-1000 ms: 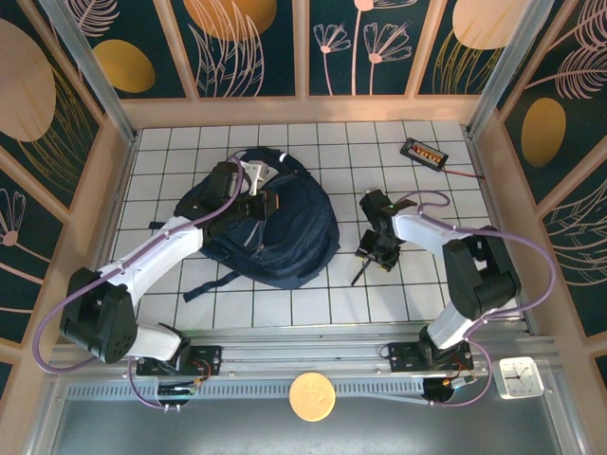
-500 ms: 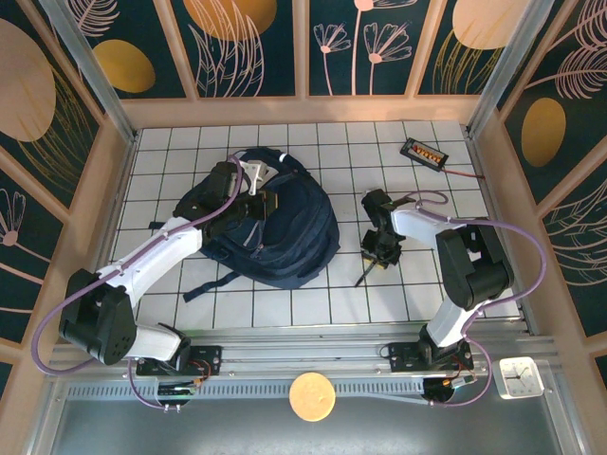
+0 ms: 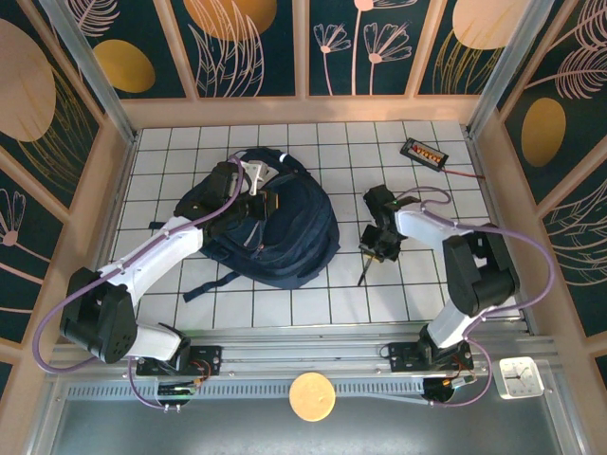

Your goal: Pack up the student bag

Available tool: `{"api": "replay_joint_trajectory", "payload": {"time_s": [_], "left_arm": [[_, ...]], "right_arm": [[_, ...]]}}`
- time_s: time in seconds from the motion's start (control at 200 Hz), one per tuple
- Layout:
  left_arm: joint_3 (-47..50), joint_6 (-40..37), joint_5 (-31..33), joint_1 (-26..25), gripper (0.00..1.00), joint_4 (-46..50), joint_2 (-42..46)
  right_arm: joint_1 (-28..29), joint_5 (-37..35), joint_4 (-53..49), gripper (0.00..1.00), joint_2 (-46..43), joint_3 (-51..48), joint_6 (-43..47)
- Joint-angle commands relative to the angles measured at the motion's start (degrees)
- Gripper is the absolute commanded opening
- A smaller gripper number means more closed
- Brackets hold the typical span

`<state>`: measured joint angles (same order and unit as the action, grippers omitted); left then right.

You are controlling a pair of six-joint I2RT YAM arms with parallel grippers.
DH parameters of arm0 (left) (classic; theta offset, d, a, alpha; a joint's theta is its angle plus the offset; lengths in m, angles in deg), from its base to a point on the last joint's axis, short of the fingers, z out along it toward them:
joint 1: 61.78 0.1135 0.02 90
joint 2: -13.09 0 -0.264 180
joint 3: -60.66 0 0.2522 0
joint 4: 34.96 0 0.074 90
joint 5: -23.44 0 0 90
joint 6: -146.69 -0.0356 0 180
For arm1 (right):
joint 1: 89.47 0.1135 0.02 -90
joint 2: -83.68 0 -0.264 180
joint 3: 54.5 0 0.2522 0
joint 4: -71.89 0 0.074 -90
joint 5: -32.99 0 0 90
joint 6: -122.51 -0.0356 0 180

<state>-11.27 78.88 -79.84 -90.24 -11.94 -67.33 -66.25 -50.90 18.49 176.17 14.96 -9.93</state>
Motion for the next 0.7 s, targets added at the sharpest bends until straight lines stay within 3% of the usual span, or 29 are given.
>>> {"api": "replay_joint_trajectory", "payload": {"time_s": [0.0,0.235,0.696], "left_arm": [[-2.82,-1.45,-2.17,-0.1,0.0,-4.69,0.3],[-4.61,-1.96,-3.02,-0.07,0.0,-3.64,0.0],[-5.65,0.12,-2.94,-0.05,0.0,-4.47,0.7]], "right_arm": [[-0.26,2.17,-0.88,0.11,-6.21,3.24,0.04],[1.32,6.73,-1.67,0.11,-10.51,17.31,-2.03],[10.86,13.05,9.52,0.11,11.22,38.72,-4.54]]}}
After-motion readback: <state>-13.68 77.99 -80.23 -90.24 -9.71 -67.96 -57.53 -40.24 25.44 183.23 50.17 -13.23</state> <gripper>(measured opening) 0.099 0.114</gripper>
